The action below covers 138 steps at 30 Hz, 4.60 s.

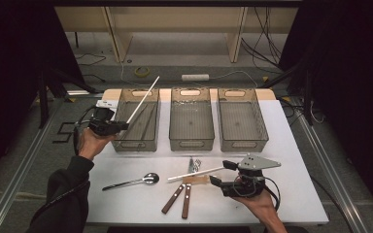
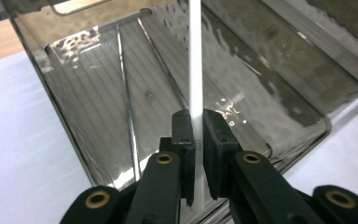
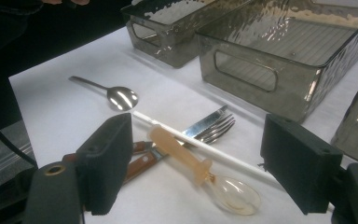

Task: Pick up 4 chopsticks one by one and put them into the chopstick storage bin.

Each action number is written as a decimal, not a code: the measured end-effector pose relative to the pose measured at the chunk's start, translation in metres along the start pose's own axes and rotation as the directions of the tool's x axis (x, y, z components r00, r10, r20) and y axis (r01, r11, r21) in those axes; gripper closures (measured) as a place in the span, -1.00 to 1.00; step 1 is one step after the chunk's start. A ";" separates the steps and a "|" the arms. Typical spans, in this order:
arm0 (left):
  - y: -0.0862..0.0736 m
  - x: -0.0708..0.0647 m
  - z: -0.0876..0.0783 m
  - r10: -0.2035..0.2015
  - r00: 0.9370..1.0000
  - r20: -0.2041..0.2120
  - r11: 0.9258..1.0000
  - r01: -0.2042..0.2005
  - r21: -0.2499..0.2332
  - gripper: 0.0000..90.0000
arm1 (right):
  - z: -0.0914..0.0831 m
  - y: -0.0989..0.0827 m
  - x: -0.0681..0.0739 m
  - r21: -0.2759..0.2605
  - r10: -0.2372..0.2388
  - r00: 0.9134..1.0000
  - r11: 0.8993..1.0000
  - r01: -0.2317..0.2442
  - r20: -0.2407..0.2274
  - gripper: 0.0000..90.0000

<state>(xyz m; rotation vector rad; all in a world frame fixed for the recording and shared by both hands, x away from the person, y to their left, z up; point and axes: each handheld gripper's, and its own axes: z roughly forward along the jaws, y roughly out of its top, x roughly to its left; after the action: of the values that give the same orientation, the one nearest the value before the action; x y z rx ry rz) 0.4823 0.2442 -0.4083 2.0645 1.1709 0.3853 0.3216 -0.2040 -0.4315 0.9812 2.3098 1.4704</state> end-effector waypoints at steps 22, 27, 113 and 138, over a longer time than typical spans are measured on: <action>-0.013 0.012 0.021 -0.091 0.995 -0.033 0.993 0.093 0.079 0.84 | 0.000 0.000 0.000 0.002 -0.002 1.000 1.000 0.002 0.001 -0.41; -0.012 0.014 0.020 -0.131 0.991 -0.027 0.988 0.133 0.085 0.68 | 0.000 0.000 0.000 0.001 -0.001 1.000 1.000 0.001 0.001 -0.42; -0.020 -0.154 0.044 0.288 0.887 0.362 0.888 -0.389 0.246 -0.14 | -0.002 0.000 0.000 0.000 -0.008 1.000 1.000 0.008 -0.001 -0.41; -0.034 -0.178 0.063 0.354 0.841 0.409 0.835 -0.481 0.268 0.44 | -0.001 0.000 0.000 0.003 -0.005 1.000 1.000 0.005 -0.002 -0.41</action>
<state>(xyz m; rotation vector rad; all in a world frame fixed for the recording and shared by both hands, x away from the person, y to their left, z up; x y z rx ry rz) 0.4007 0.0788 -0.4607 2.5936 0.5893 -0.0050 0.3209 -0.2046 -0.4307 0.9743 2.3149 1.4666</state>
